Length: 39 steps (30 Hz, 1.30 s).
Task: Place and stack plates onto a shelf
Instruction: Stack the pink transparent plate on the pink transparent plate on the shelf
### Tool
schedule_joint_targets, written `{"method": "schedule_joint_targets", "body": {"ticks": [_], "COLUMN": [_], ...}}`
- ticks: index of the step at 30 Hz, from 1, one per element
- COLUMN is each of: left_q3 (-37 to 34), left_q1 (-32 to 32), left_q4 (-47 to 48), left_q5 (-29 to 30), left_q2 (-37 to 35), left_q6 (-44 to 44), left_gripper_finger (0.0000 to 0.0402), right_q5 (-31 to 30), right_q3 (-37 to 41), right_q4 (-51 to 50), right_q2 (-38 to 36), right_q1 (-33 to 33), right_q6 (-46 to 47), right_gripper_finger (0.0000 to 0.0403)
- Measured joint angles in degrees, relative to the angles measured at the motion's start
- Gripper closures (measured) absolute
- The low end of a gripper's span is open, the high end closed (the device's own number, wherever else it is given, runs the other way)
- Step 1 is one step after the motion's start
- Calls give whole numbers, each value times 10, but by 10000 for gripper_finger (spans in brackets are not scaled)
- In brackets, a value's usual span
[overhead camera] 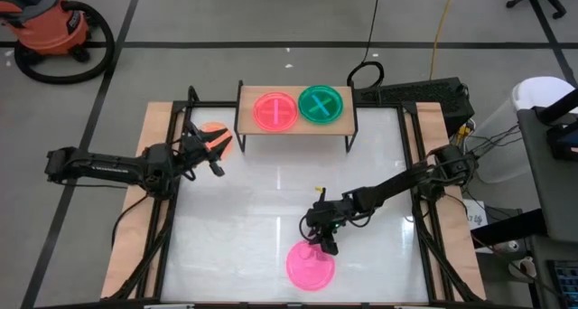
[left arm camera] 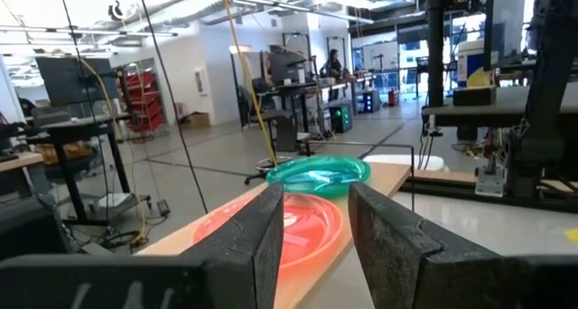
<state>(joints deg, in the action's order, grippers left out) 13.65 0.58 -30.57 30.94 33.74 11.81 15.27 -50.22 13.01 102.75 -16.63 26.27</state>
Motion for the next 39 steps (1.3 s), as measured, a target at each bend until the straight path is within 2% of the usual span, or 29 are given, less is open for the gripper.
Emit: {"method": "schedule_joint_targets", "body": {"ticks": [11, 14, 18, 22, 24, 28, 30, 34, 39], "left_q3": [0, 0, 0, 0, 0, 0, 0, 0, 0], "left_q1": [0, 0, 0, 0, 0, 0, 0, 0, 0], "left_q4": [5, 6, 6, 6, 7, 8, 8, 13, 5], "left_q5": [0, 0, 0, 0, 0, 0, 0, 0, 0], "left_q2": [0, 0, 0, 0, 0, 0, 0, 0, 0], "left_q6": [1, 1, 2, 3, 2, 1, 0, -4, -3], "left_gripper_finger": [268, 268, 268, 268, 268, 268, 268, 268, 268], "right_q5": [-18, -24, -32, -36, -55, -134, -164, -199, -230], "right_q3": [-1, -1, 0, 1, 1, 1, 1, 1, 1], "right_q4": [-3, -4, -12, -20, -19, -2, 22, 137, 288], "right_q2": [28, 26, 21, 1, -19, -80, -114, -177, -209], "right_q1": [-13, -13, -11, 0, 7, 29, 48, 101, 209], "right_q6": [-3, -22, -61, -83, -97, -153, -186, -228, -227], "right_gripper_finger": [291, 321, 385, 396, 401, 402, 402, 403, 403]}}
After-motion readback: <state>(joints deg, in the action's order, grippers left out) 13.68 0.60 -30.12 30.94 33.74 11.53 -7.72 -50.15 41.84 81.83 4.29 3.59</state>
